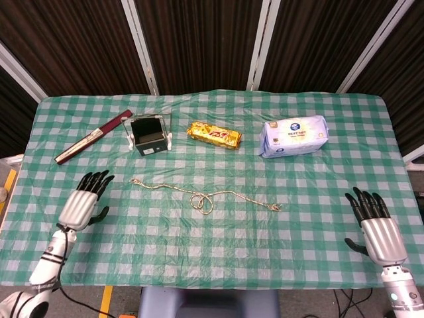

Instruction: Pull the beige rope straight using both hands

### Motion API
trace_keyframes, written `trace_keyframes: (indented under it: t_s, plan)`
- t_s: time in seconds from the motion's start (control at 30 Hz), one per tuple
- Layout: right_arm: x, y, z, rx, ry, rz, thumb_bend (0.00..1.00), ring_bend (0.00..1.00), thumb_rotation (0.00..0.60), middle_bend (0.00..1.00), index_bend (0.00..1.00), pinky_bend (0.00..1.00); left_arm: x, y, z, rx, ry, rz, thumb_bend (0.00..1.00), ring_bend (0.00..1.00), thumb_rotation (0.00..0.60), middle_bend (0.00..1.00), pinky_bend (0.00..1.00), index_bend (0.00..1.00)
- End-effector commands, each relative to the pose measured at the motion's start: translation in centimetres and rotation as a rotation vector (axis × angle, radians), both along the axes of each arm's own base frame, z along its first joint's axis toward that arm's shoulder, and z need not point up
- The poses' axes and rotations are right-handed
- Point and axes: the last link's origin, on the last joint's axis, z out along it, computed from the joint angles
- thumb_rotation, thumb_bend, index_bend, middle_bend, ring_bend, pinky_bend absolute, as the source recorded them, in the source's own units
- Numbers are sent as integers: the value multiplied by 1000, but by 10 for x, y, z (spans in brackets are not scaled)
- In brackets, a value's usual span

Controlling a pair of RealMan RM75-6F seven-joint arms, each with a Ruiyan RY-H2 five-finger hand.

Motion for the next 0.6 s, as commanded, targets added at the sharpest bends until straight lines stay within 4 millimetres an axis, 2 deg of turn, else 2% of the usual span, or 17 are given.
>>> trace_keyframes:
  t_s: [0.03, 0.3, 0.6]
  plan:
    - [-1, 0, -2, 14, 4, -11, 210, 0, 600, 0, 0, 0, 22, 35, -28, 21, -86, -29, 419, 0, 600, 0, 0, 240]
    - [-2, 0, -4, 50, 9, -27, 210, 0, 600, 0, 0, 0, 33, 63, -69, -19, 14, -54, 420, 0, 600, 0, 0, 357]
    - [-4, 0, -4, 53, 11, -41, 210, 0, 600, 0, 0, 0, 49, 73, -98, -46, 24, -71, 418, 0, 600, 0, 0, 442]
